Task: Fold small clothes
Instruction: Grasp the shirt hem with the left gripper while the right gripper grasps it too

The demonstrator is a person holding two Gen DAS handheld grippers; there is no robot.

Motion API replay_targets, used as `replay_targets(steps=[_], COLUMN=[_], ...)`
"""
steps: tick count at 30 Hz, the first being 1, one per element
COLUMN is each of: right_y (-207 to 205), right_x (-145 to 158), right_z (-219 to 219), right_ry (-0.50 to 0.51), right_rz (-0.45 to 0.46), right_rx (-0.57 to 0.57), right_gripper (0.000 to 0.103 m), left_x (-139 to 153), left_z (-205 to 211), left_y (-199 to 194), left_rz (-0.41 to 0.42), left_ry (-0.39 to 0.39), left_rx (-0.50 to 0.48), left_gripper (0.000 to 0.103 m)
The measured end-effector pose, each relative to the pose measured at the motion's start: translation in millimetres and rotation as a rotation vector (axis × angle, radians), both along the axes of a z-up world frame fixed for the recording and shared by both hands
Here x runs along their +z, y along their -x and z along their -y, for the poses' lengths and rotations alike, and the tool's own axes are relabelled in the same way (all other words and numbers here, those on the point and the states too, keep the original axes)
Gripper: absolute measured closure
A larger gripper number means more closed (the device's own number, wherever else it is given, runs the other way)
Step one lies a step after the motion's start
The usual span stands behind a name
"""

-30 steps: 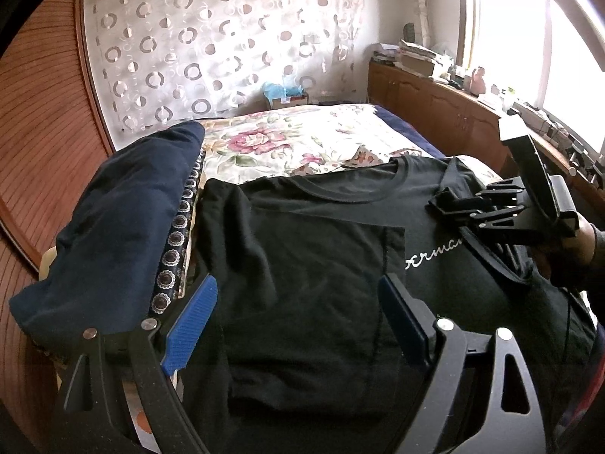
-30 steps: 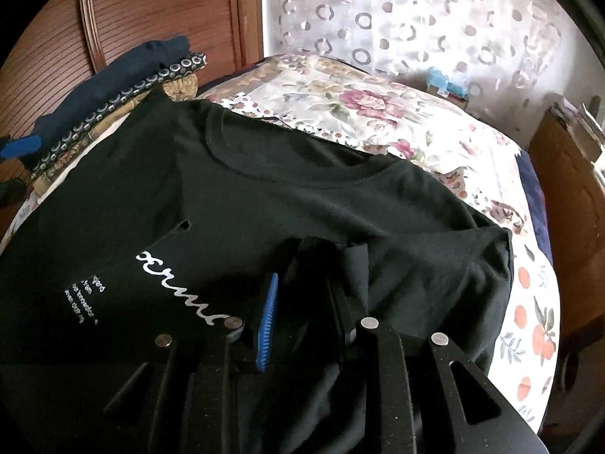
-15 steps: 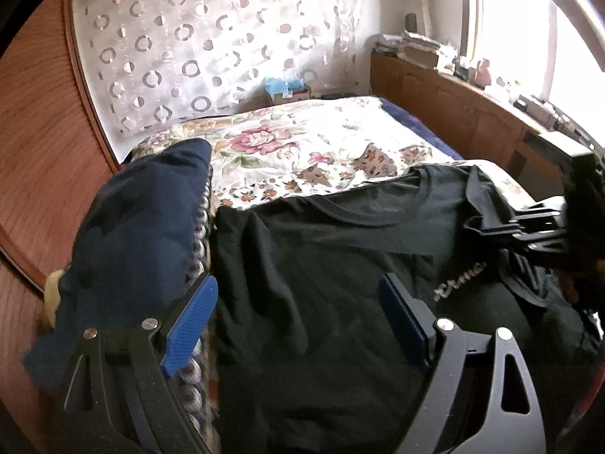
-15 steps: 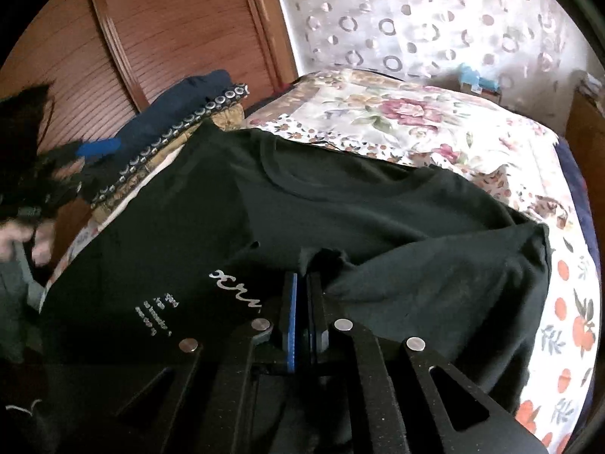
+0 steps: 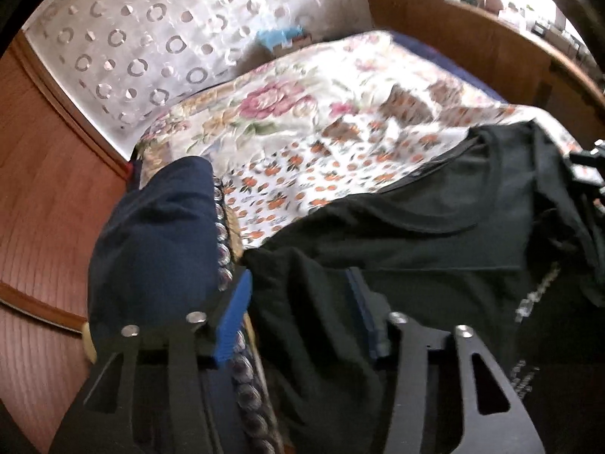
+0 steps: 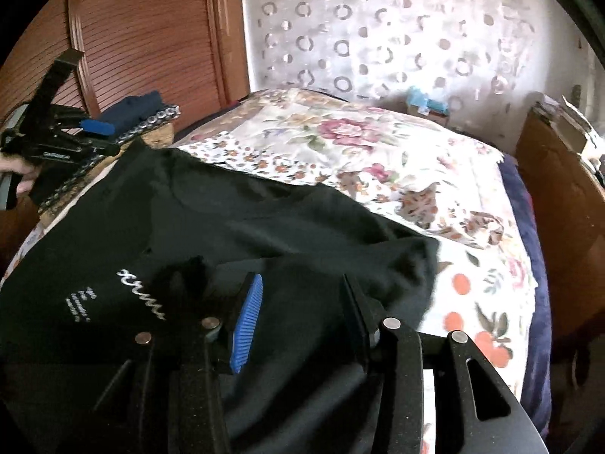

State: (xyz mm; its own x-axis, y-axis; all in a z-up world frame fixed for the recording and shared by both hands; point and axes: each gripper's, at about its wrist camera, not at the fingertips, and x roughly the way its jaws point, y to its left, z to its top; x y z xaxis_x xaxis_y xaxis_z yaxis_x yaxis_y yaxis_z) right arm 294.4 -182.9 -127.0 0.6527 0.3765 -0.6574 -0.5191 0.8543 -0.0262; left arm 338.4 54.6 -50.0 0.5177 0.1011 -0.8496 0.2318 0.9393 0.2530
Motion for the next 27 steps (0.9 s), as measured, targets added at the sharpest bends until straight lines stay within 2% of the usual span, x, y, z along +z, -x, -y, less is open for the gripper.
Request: replay_targets(steps=[1, 2, 7, 16, 17, 18, 21, 27], right_y=[-1, -1, 0, -1, -1, -1, -3, -23], right_x=[0, -2, -7, -6, -5, -4, -3, -9], right_z=[2, 2, 6, 16, 18, 21, 27, 35], right_ry=[-0.006, -0.01, -0.032, -0.031, -0.034, -0.032, -0.025, -0.001], right_rz=[-0.001, -0.003, -0.002, 0.023, 0.024, 0.026, 0.033, -0.018], right_rx=[-0.006, -0.01, -0.019, -0.037, -0.041, -0.043, -0.067, -0.117], right_gripper=[0.059, 0.059, 0.059, 0.059, 0.059, 0.059, 0.059, 0.054], left_x=[-4, -8, -22, -42, -42, -42, -34, 19], left_z=[0, -1, -2, 3, 4, 4, 3, -3], left_y=[-6, -12, -34, -45, -44, -42, -37, -4], left_rz=[-0.026, -0.053, -0.108, -0.141, -0.139, -0.137, -0.113, 0.045], left_ry=[0.002, -0.005, -0.132, -0.226, -0.232, -0.238, -0.198, -0.054], left_rx=[-0.007, -0.009, 0.022, -0.014, -0.021, -0.025, -0.033, -0.033], left_gripper=[0.068, 0.069, 0.069, 0.069, 0.078, 0.094, 0.094, 0.095])
